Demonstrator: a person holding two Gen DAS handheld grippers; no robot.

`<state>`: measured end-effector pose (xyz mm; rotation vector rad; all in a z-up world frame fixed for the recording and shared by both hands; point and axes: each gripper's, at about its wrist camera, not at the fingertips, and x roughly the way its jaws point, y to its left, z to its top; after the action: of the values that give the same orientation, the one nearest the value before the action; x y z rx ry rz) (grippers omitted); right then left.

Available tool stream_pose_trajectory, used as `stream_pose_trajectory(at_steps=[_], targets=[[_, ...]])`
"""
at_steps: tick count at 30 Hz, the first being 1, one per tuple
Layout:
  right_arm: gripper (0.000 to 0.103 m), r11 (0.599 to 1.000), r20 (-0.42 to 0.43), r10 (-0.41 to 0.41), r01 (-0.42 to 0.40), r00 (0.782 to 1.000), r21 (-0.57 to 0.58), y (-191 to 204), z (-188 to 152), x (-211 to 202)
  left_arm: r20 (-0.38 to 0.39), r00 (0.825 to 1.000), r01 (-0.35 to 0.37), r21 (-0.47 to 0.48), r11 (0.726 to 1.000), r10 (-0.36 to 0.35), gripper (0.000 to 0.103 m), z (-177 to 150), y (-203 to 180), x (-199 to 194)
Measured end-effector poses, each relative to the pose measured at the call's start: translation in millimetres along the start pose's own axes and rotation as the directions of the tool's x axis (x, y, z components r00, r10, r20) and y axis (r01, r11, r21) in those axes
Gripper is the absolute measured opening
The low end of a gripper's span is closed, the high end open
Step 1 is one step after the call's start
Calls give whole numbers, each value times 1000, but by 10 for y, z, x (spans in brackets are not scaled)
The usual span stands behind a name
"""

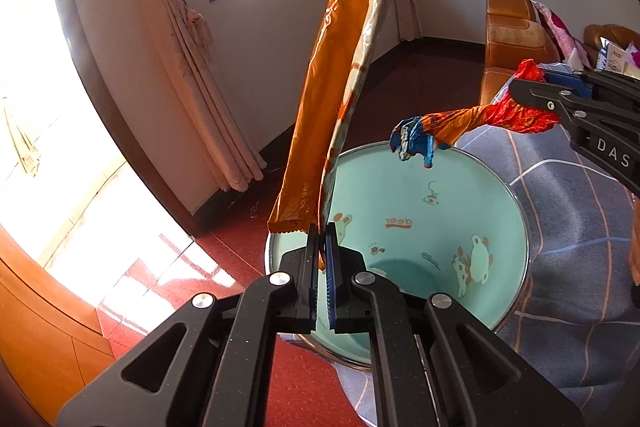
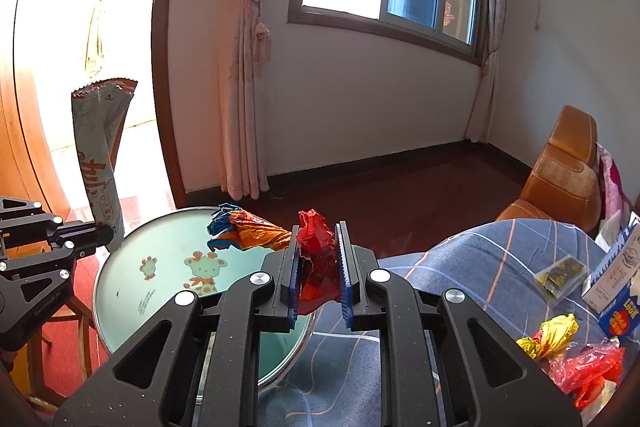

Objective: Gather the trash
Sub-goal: 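Open both grippers over the bin to drop the orange and red wrappers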

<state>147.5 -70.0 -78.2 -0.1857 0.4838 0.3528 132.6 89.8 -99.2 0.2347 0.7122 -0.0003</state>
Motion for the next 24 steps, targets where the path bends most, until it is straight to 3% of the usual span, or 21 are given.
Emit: stream_pose_trajectory(at_steps=[2,4,7,9,14,18,24], targets=[[18,1000,-2,11,-11,1000,-8,24,-1,-3,5,1000,14,4,1000,-14,8,1,-35,-14],[33,1000,-1,16,-16,1000,-14,39,-1,-10,11,1000,10,11,1000,-10,18,7,-69,-26],[45,1000,3,14,-14,1000,-6,25,-13,-23,14,1000,12,15,1000,-12,30,7,-91,-23],[46,1000,2,9,-9,1000,-3,14,-29,-29,22,1000,-3,12,1000,2,46,11,-90,-26],[49,1000,-1,-11,11,1000,16,-53,-87,-54,20,1000,-15,-5,1000,15,49,10,-53,-9],[54,998,-9,-48,48,999,39,-176,-156,-194,18,1000,-13,-24,1000,14,59,0,-40,-10],[55,980,-34,-150,154,988,125,-592,-442,-777,8,999,41,-2,999,-41,60,-66,-272,-42]])
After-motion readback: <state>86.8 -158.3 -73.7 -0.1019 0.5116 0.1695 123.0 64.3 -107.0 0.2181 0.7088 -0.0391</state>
